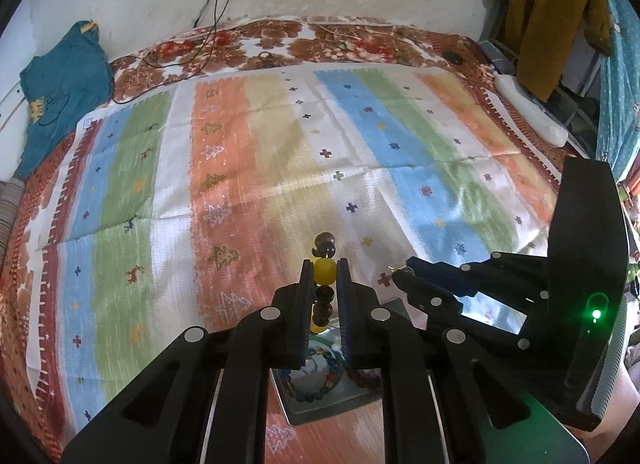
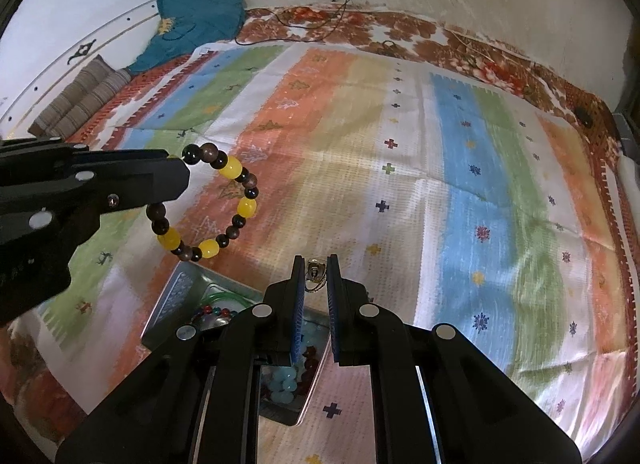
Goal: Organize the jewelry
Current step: 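Carry the yellow-black bracelet with left gripper while right gripper carries the charm to the tin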
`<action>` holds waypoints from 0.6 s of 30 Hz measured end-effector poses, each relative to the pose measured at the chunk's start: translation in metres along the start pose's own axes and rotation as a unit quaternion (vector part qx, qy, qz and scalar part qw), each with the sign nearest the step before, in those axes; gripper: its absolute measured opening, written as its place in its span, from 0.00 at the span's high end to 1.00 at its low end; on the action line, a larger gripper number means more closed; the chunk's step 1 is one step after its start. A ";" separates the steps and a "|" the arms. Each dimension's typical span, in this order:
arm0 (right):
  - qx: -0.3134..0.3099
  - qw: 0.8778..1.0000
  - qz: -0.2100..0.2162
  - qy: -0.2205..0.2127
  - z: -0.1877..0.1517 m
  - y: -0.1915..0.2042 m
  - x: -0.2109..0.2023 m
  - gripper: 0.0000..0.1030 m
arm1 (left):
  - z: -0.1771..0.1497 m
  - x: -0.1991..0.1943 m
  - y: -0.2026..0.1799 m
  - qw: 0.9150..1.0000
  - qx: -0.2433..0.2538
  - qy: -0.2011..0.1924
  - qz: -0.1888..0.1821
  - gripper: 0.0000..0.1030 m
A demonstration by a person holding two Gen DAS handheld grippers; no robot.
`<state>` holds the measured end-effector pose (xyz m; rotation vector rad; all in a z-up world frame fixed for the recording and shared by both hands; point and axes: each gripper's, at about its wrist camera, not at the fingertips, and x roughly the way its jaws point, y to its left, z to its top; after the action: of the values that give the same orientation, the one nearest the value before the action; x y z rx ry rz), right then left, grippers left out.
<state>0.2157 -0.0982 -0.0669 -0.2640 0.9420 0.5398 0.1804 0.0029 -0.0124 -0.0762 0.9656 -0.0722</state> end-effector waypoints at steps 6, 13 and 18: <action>-0.002 1.000 0.006 -0.004 -0.006 0.005 -0.008 0.89 | -0.009 -0.011 -0.005 1.000 0.004 -0.005 -0.004 0.89; -0.006 1.000 0.012 -0.004 -0.015 0.009 -0.015 0.89 | -0.023 -0.020 -0.012 1.000 0.013 -0.006 -0.002 0.89; -0.006 1.000 0.017 -0.005 -0.021 0.013 -0.020 0.89 | -0.032 -0.024 -0.013 1.000 0.012 -0.002 -0.003 0.89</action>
<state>0.1842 -0.1033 -0.0622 -0.2562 0.9342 0.5775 0.1405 -0.0084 -0.0096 -0.0569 0.9607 -0.0893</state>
